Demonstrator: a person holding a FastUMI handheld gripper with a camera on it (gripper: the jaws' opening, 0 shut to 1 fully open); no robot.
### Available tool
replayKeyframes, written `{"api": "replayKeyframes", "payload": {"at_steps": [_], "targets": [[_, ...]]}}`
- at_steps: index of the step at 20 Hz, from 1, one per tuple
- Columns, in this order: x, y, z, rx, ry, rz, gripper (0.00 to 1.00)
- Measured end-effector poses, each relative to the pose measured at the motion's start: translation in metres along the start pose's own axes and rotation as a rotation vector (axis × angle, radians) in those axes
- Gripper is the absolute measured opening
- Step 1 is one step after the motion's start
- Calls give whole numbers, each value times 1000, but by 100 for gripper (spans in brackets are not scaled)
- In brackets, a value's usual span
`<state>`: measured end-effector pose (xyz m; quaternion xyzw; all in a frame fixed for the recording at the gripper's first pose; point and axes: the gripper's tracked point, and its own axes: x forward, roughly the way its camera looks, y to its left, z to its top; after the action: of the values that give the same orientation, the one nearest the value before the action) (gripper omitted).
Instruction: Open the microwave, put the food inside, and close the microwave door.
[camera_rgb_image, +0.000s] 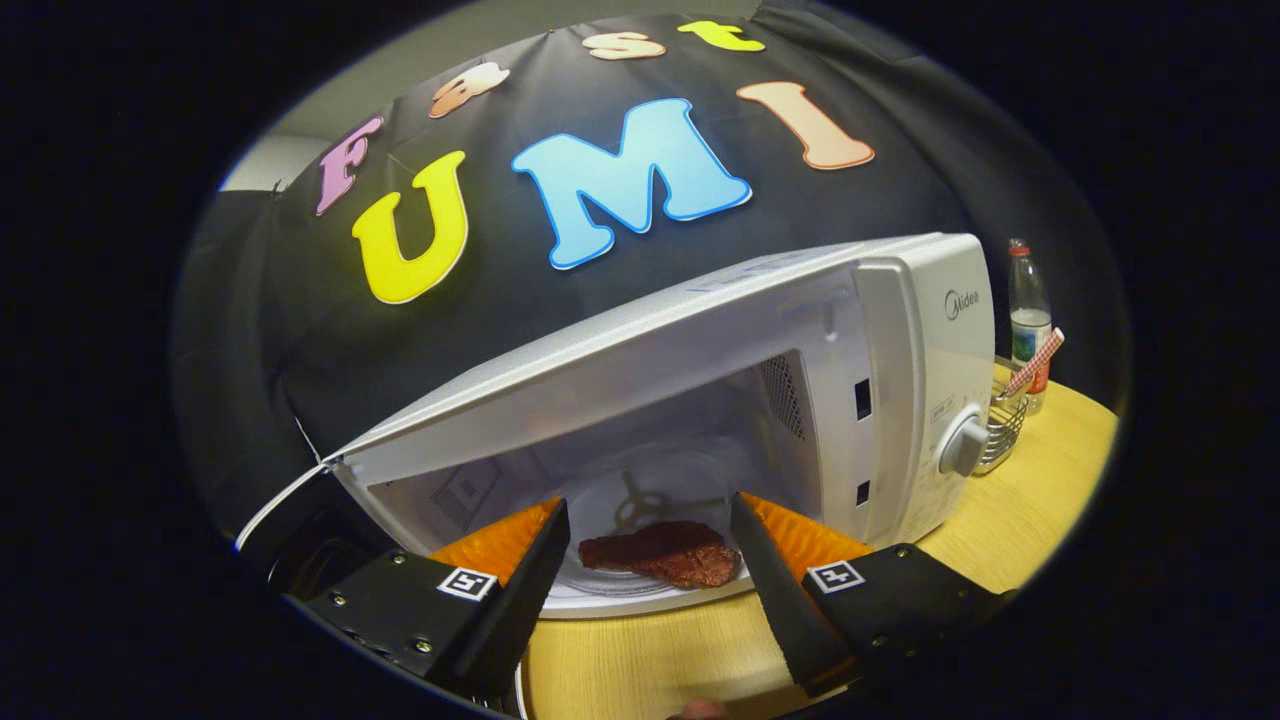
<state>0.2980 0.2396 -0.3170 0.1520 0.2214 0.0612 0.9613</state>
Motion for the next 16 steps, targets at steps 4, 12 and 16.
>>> {"api": "replayKeyframes", "payload": {"at_steps": [4, 12, 16], "targets": [[-45, 13, 19, -69, -24, 47, 97], [-151, 38, 63, -161, -125, 117, 97], [-196, 67, 69, -183, -142, 191, 97]]}}
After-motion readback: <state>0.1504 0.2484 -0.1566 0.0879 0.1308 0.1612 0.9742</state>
